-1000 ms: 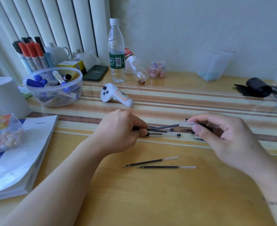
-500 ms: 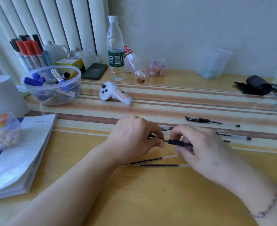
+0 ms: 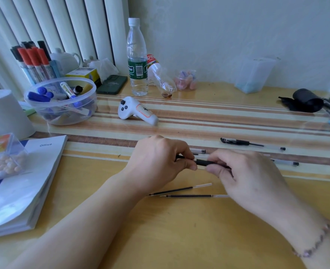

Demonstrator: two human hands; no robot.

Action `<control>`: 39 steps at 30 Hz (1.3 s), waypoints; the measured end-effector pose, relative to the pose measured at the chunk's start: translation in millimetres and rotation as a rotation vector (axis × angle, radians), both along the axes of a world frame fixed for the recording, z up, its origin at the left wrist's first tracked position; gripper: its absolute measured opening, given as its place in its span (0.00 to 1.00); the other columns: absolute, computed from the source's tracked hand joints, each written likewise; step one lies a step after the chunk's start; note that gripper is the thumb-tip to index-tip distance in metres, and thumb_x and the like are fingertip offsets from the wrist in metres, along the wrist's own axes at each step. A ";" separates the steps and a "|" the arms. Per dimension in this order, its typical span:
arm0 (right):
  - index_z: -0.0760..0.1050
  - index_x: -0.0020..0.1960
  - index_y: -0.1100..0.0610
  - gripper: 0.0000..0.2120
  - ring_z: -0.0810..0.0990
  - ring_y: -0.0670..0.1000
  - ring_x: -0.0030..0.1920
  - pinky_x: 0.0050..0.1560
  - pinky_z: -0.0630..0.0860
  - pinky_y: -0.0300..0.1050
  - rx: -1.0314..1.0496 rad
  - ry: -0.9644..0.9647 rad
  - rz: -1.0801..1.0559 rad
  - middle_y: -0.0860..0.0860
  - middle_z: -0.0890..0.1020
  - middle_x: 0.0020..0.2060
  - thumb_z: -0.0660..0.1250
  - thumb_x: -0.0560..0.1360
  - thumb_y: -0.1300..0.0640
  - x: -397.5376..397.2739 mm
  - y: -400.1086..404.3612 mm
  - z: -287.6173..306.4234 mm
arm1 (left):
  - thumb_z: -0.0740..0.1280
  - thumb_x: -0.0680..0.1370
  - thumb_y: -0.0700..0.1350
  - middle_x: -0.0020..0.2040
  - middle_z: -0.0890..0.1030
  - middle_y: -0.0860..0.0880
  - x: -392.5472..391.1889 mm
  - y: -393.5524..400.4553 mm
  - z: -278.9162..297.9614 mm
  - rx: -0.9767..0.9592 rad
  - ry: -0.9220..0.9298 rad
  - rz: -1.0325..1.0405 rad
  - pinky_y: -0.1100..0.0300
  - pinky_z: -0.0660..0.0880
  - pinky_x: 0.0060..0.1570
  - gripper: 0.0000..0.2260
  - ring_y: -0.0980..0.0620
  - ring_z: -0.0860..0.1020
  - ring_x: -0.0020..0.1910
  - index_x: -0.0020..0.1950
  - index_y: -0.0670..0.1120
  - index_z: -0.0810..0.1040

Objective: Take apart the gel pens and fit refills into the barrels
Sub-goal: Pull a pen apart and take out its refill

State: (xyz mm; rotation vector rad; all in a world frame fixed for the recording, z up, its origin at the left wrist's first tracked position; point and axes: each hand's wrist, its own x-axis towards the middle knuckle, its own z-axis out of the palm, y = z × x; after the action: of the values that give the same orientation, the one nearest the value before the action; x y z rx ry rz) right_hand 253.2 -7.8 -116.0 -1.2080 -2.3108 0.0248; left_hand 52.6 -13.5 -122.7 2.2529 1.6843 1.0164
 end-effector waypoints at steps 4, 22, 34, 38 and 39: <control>0.78 0.45 0.47 0.16 0.77 0.42 0.30 0.28 0.73 0.40 -0.034 -0.010 0.028 0.41 0.79 0.29 0.57 0.75 0.38 0.7 -2.8 1.7 | 0.75 0.69 0.58 0.21 0.70 0.55 -3.1 1.8 0.5 0.009 0.001 -0.001 0.58 0.69 0.28 0.08 0.58 0.65 0.22 0.40 0.55 0.84; 0.78 0.44 0.50 0.15 0.72 0.39 0.26 0.26 0.67 0.39 -0.013 0.012 0.055 0.38 0.74 0.25 0.56 0.78 0.45 2.4 -1.2 0.6 | 0.69 0.74 0.57 0.25 0.78 0.53 -14.7 -2.3 9.6 0.201 0.170 -0.166 0.57 0.71 0.26 0.09 0.53 0.74 0.25 0.43 0.54 0.85; 0.74 0.43 0.41 0.12 0.67 0.38 0.49 0.48 0.65 0.34 -0.200 -0.228 0.337 0.34 0.73 0.43 0.62 0.70 0.34 -8.5 -15.3 -4.7 | 0.64 0.80 0.39 0.41 0.77 0.56 -35.8 16.3 9.0 0.100 -0.229 0.014 0.74 0.66 0.36 0.12 0.60 0.74 0.38 0.61 0.51 0.71; 0.75 0.43 0.42 0.14 0.67 0.39 0.48 0.46 0.65 0.34 -0.191 -0.236 0.340 0.35 0.74 0.42 0.62 0.70 0.33 -8.4 -15.2 -6.0 | 0.71 0.75 0.43 0.43 0.79 0.60 -36.5 16.8 7.1 0.049 -0.130 0.057 0.78 0.67 0.39 0.13 0.67 0.76 0.42 0.57 0.54 0.75; 0.75 0.44 0.42 0.14 0.67 0.39 0.48 0.46 0.66 0.34 -0.193 -0.237 0.340 0.35 0.74 0.42 0.62 0.70 0.32 -8.3 -15.0 -5.8 | 0.72 0.75 0.45 0.44 0.81 0.59 -36.4 16.3 7.1 0.047 -0.116 0.058 0.76 0.69 0.39 0.12 0.66 0.77 0.42 0.56 0.54 0.76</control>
State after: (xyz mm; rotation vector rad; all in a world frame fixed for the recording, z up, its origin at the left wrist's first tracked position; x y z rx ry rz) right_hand 244.9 -22.8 -121.8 -0.9315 -2.7533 0.2429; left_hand 16.2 2.8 -115.6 2.1391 1.7035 1.1872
